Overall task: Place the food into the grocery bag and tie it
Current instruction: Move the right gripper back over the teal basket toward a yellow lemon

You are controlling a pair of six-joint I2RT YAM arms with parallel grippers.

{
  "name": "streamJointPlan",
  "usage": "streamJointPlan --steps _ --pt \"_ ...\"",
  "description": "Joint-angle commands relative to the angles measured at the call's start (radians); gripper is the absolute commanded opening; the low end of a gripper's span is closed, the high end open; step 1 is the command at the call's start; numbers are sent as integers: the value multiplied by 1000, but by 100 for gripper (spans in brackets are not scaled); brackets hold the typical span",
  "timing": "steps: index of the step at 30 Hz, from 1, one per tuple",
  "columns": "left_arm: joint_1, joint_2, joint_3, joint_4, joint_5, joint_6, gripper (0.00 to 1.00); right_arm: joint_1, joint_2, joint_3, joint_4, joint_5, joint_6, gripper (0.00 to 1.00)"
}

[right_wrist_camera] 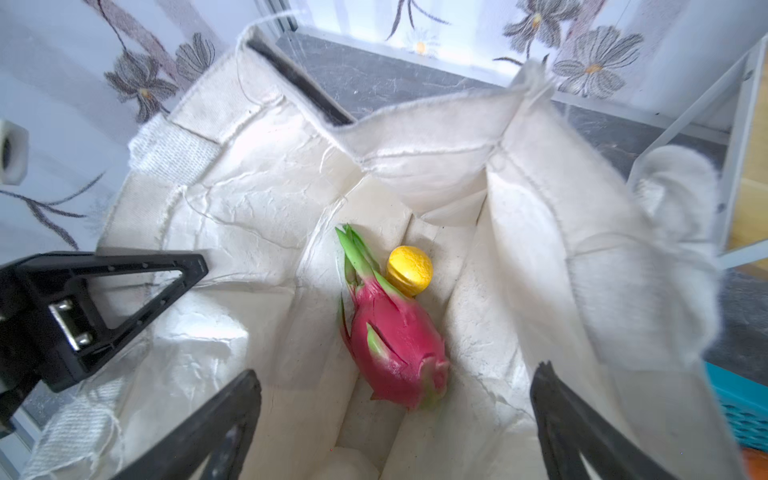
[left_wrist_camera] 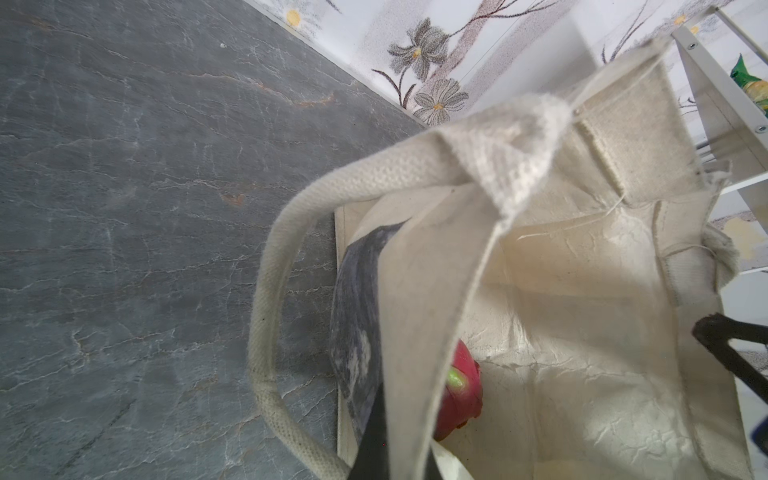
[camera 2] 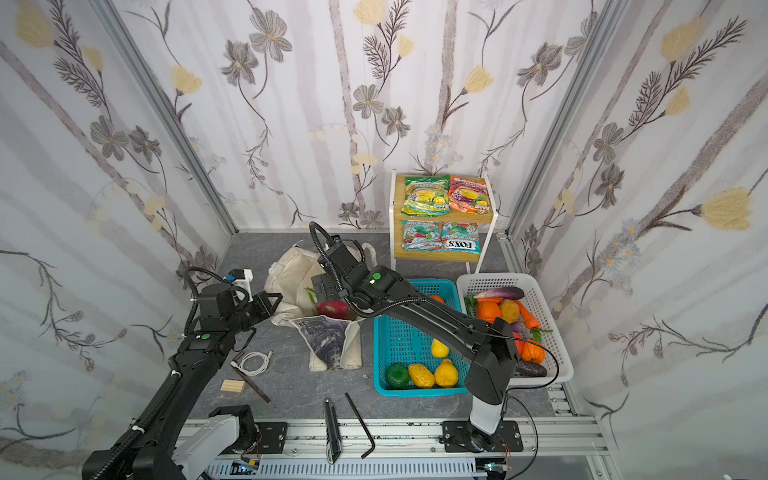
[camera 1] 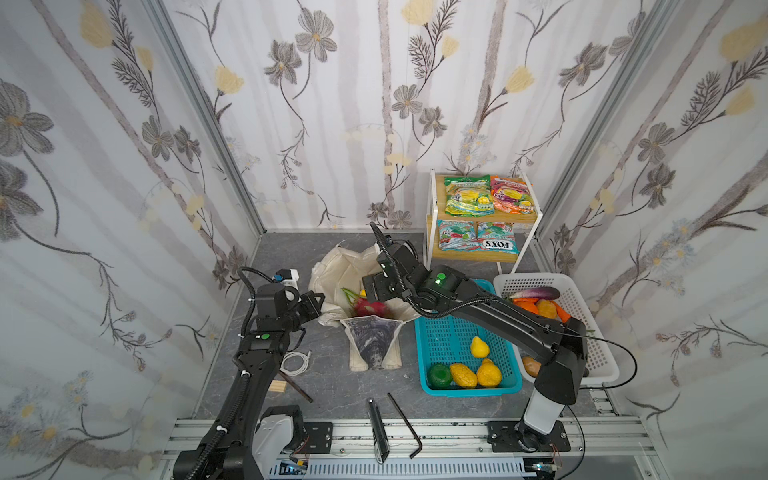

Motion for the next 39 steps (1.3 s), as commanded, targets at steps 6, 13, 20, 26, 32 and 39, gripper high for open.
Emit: streamJointPlan --steps 6,13,20,26,32,39 --pt "0 -1 5 26 -3 0 0 -19 -101 26 -42 89 74 100" --pt "0 1 5 26 -3 -1 0 -54 -207 -29 -83 95 116 100" --pt "-2 -4 2 26 -5 0 0 -96 -320 -234 -45 144 174 100" --pt "-2 -2 3 26 -5 0 0 -122 -454 -377 -23 141 190 100" --pt "-4 -4 3 26 -9 1 0 -205 -563 -554 16 160 258 100" --pt "-3 -7 3 26 -14 3 0 -275 -608 -670 -15 51 273 100"
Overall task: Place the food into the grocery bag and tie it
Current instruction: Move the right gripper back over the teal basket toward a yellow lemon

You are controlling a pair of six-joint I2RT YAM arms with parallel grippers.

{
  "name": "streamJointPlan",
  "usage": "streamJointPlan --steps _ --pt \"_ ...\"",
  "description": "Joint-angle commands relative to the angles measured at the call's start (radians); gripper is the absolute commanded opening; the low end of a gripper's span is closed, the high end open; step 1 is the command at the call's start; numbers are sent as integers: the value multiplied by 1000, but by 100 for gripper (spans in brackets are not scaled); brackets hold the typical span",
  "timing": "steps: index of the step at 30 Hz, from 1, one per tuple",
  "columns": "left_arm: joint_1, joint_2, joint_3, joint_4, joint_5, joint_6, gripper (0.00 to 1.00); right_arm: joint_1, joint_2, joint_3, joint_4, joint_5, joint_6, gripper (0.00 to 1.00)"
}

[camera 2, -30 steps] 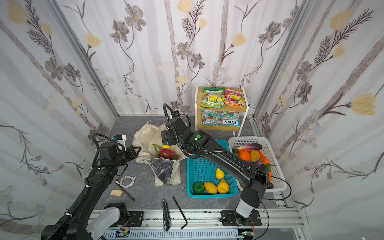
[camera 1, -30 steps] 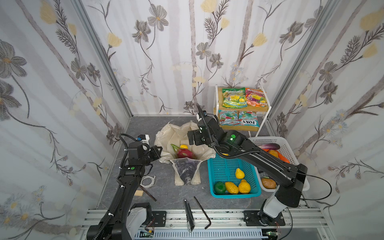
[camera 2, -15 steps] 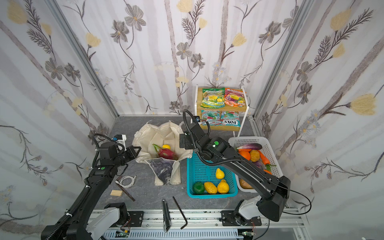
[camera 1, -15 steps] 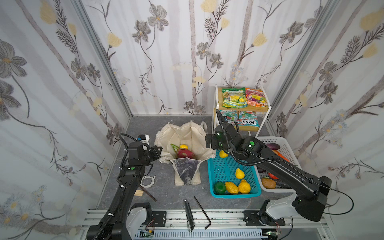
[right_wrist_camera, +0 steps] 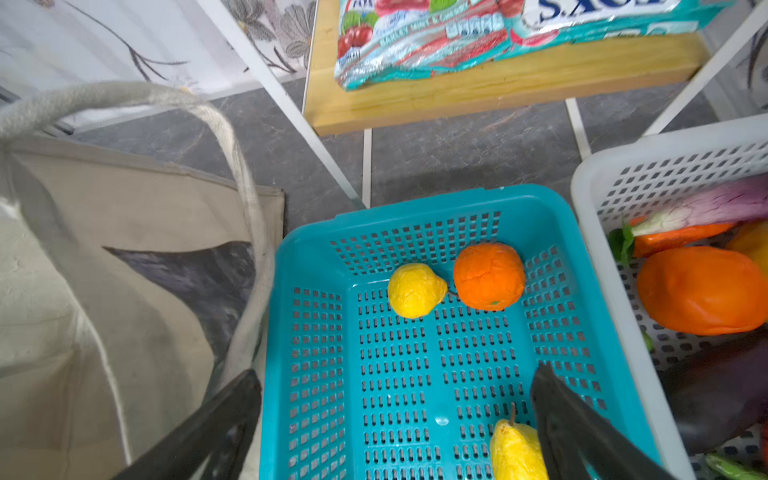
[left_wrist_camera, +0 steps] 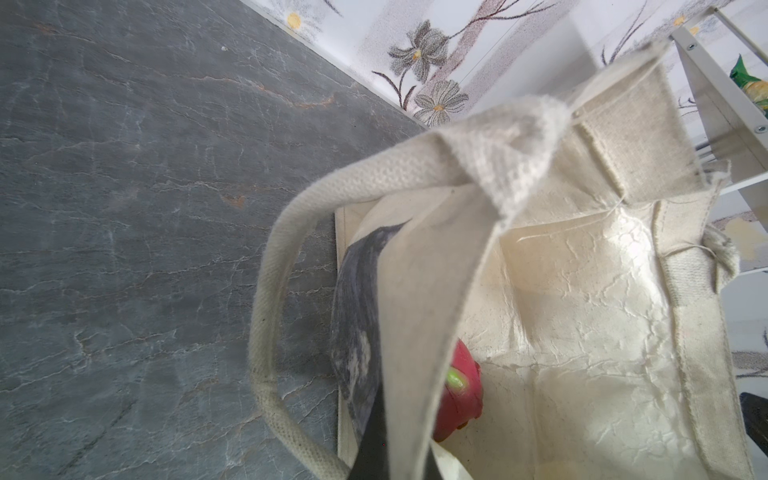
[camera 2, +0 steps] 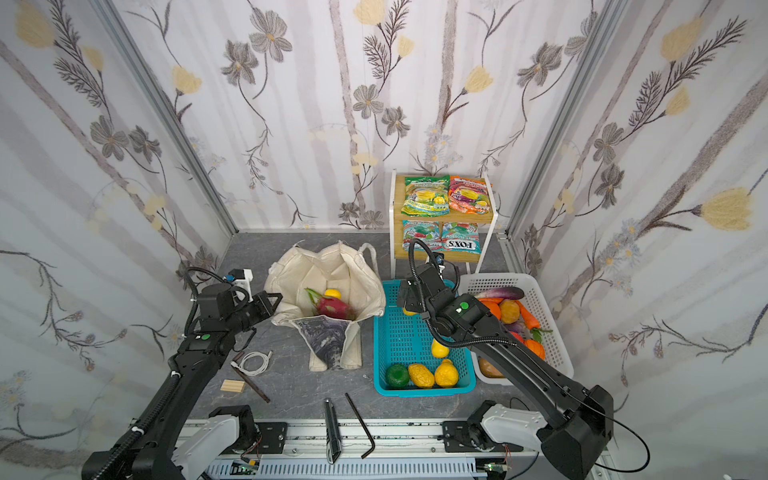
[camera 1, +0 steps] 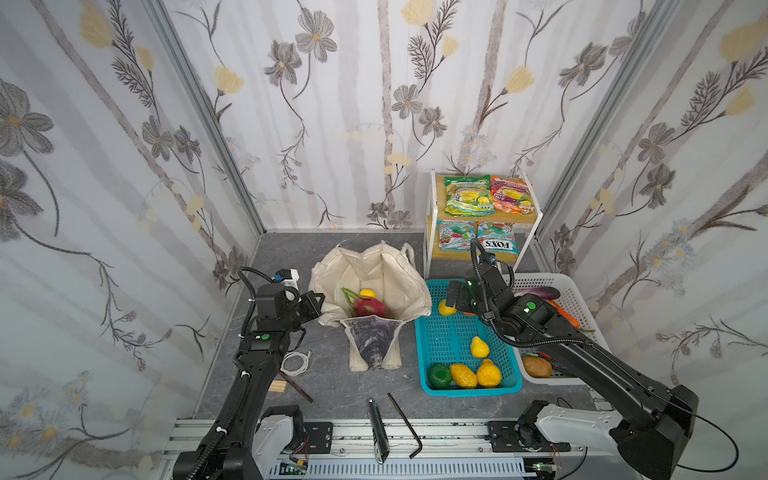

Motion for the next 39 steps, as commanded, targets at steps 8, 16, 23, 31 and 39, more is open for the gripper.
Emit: streamJointPlan --steps 8,16,23,31,39 --pt "0 -4 2 26 -10 4 0 25 -42 -100 77 -106 8 100" --pt "0 -5 0 26 -10 6 0 25 -42 -70 25 -28 -10 100" --pt "-1 -7 2 26 -10 7 0 -25 36 -106 35 16 -57 100" --pt "-1 -11 2 26 -14 7 0 -34 125 -185 230 -190 -195 77" --pt "-1 -13 0 26 -14 7 0 -46 310 -122 278 -151 -189 79"
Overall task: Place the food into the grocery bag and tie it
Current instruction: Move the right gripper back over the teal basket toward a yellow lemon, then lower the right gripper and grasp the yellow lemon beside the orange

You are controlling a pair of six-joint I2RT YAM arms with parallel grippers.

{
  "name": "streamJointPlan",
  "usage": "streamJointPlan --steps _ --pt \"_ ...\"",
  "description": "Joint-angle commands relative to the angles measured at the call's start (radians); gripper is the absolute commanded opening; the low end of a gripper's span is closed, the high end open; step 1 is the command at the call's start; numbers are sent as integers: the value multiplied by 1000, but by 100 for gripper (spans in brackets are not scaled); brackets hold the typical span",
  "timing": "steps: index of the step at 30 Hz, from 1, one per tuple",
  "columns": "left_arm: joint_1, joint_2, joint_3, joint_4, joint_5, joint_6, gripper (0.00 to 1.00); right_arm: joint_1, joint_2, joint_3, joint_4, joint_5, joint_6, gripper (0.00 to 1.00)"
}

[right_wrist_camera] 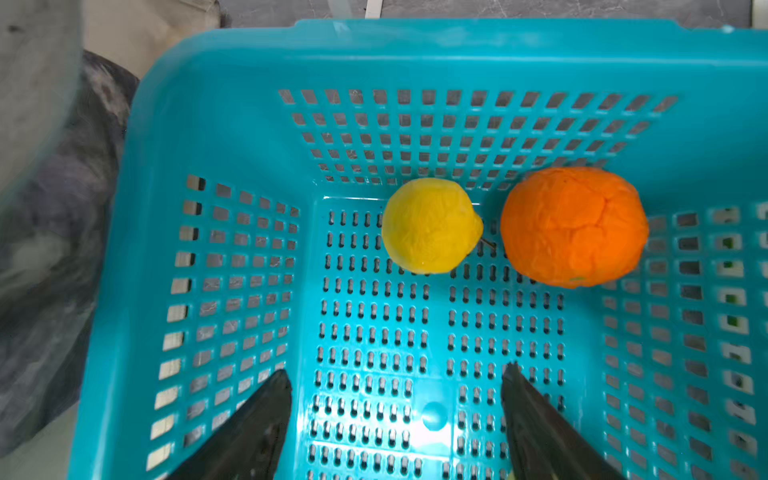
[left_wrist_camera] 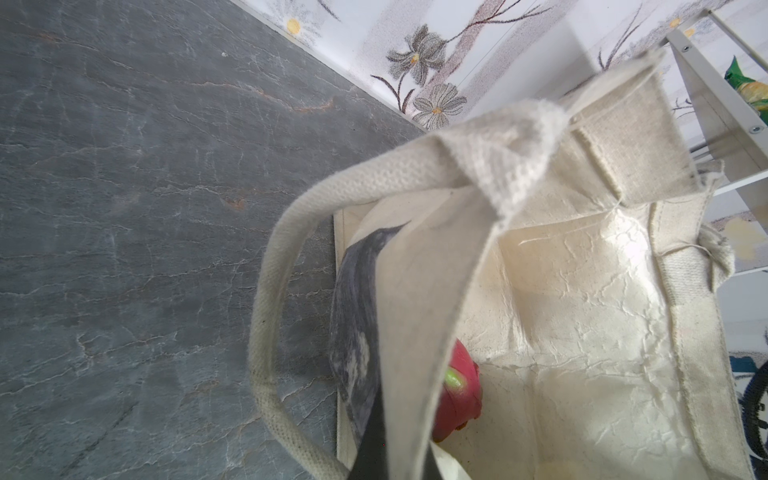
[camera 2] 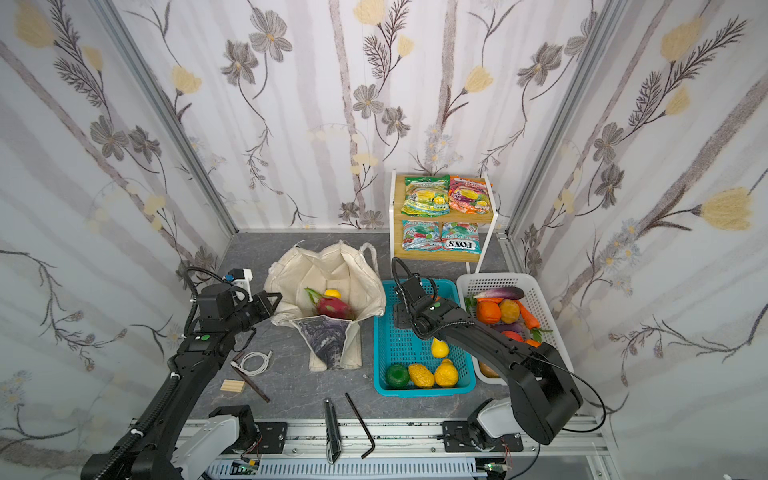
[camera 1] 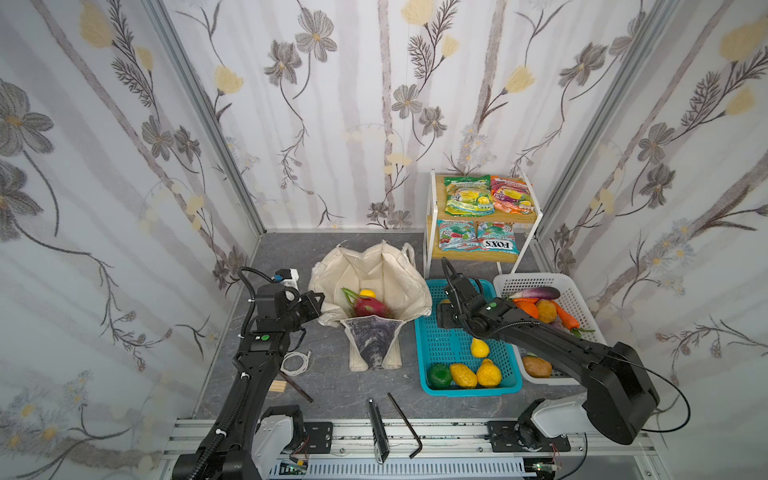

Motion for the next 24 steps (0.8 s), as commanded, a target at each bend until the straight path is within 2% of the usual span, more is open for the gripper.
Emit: streamJointPlan --steps 1,11,24 --pt "0 -4 0 27 -6 6 0 -3 57 27 98 7 -18 79" --pt "-1 -7 -1 27 -5 6 0 -54 173 39 190 81 -5 77" --pt "0 -2 0 27 1 6 0 -54 261 11 263 164 11 74"
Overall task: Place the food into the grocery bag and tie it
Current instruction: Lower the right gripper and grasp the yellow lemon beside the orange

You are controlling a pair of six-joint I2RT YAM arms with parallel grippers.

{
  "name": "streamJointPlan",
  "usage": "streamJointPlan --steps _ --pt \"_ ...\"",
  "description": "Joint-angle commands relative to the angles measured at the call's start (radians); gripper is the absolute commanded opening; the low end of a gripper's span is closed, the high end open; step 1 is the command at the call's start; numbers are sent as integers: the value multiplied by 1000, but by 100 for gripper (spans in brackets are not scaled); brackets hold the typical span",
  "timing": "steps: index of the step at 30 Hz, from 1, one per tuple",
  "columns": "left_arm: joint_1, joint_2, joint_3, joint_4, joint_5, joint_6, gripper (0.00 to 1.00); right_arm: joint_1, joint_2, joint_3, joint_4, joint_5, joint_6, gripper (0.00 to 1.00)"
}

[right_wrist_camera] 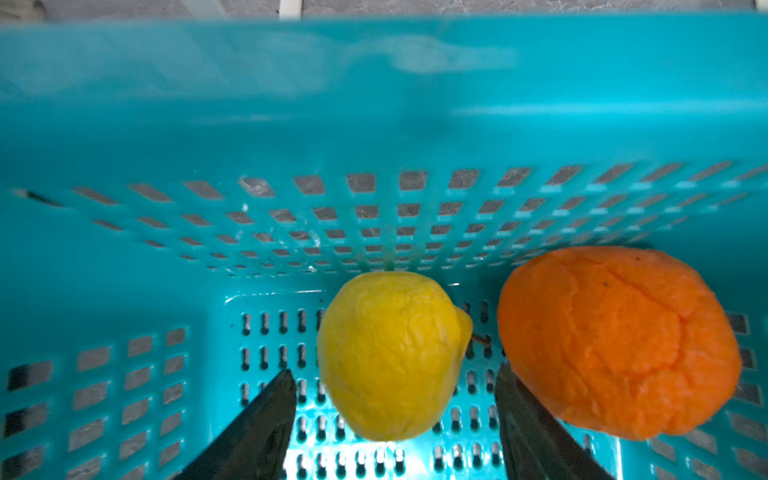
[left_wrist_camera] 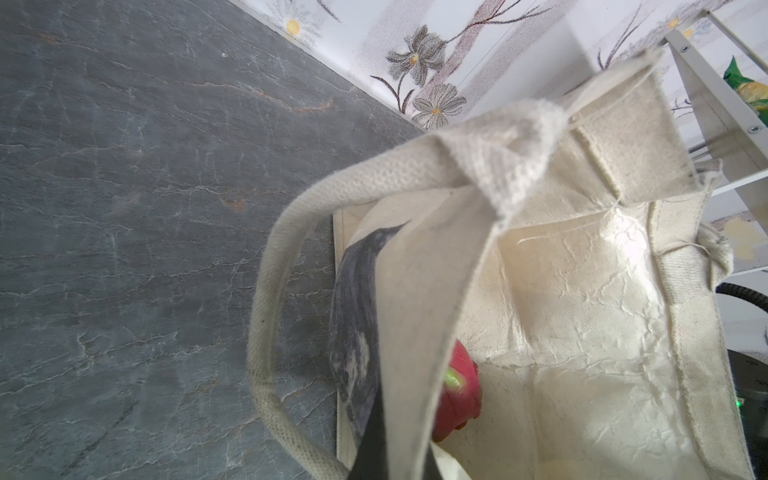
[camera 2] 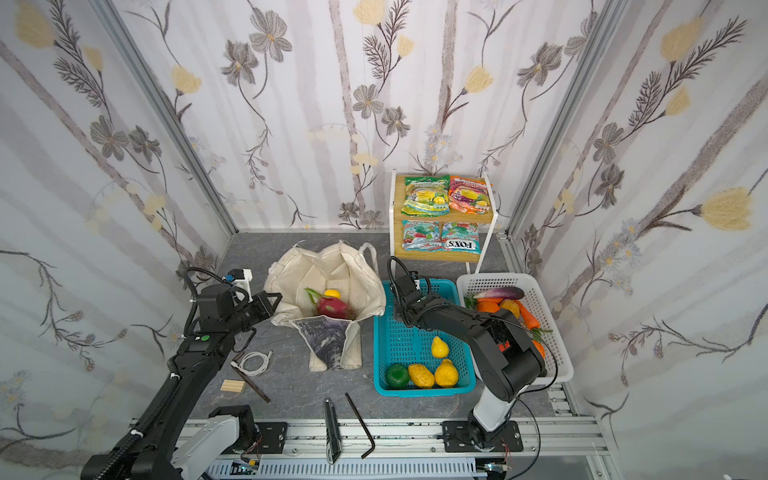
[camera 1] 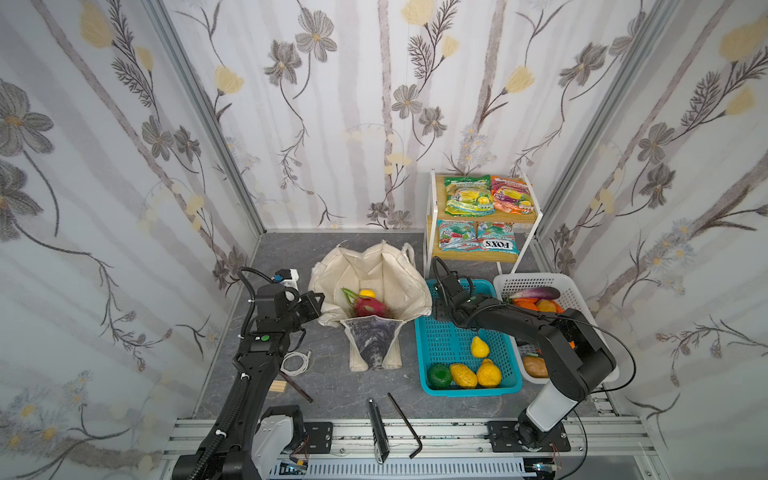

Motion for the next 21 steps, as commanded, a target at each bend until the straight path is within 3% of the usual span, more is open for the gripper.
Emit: streamJointPlan --steps 1,12,21 --pt "0 3 2 27 1 6 0 0 17 -1 69 58 12 73" --pt "0 8 2 27 1 4 0 -1 62 16 102 66 16 68" --pt "0 9 2 27 -2 4 0 2 0 -36 122 56 32 55"
